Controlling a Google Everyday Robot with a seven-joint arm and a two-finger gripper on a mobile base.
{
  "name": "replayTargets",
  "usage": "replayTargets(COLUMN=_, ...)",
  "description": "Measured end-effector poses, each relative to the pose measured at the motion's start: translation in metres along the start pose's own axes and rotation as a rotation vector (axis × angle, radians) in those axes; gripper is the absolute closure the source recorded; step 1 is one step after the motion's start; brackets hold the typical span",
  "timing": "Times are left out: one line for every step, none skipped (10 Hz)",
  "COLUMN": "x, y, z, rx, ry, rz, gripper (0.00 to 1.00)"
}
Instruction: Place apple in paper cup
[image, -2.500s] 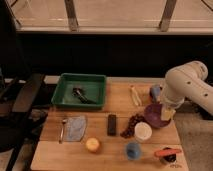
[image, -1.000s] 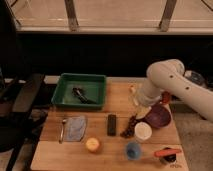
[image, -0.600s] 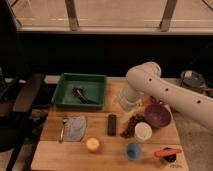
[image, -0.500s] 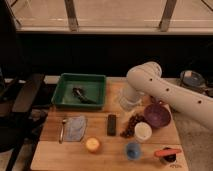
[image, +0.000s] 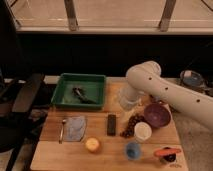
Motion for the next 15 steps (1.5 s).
replayTargets(x=-0.015, y=-0.003, z=0.008, rx=-0.03, ry=-0.009, rz=-0.055, gripper=0.35)
replayTargets(x=-0.026, y=-0.004, z=0.015, rx=-0.044, ry=-0.021, rz=-0.086, gripper=0.35)
replayTargets(x=-0.038, y=-0.004, z=0.023, rx=-0.06, ry=-0.035, rz=-0.126, gripper=0.35)
replayTargets(x=-0.05, y=0.002, z=0.034, rx=-0.077, ry=-0.055, rz=-0.174, gripper=0.35)
replayTargets(x=-0.058, y=0.012, z=0.05, rx=-0.102, ry=-0.085, rz=-0.22, gripper=0.35)
replayTargets(x=-0.065, y=0.02, z=0.061, rx=-0.118, ry=-0.109, rz=-0.255, gripper=0.35)
replayTargets(x=-0.073, y=0.026, z=0.071, rx=-0.129, ry=-0.128, rz=-0.28, gripper=0.35)
replayTargets(x=-0.083, y=0.036, z=0.086, rx=-0.143, ry=-0.153, rz=-0.307, gripper=0.35)
replayTargets(x=-0.09, y=0.042, z=0.097, rx=-0.152, ry=-0.172, rz=-0.323, gripper=0.35)
replayTargets(x=-0.098, y=0.042, z=0.104, rx=-0.146, ry=-0.188, rz=-0.33, gripper=0.35)
replayTargets(x=-0.109, y=0.039, z=0.112, rx=-0.134, ry=-0.197, rz=-0.33, gripper=0.35)
replayTargets(x=-0.111, y=0.038, z=0.114, rx=-0.131, ry=-0.198, rz=-0.331, gripper=0.35)
replayTargets(x=-0.11, y=0.038, z=0.114, rx=-0.131, ry=-0.197, rz=-0.329, gripper=0.35)
replayTargets(x=-0.11, y=0.038, z=0.114, rx=-0.131, ry=-0.197, rz=-0.327, gripper=0.35)
replayTargets(x=-0.111, y=0.038, z=0.114, rx=-0.131, ry=-0.198, rz=-0.33, gripper=0.35)
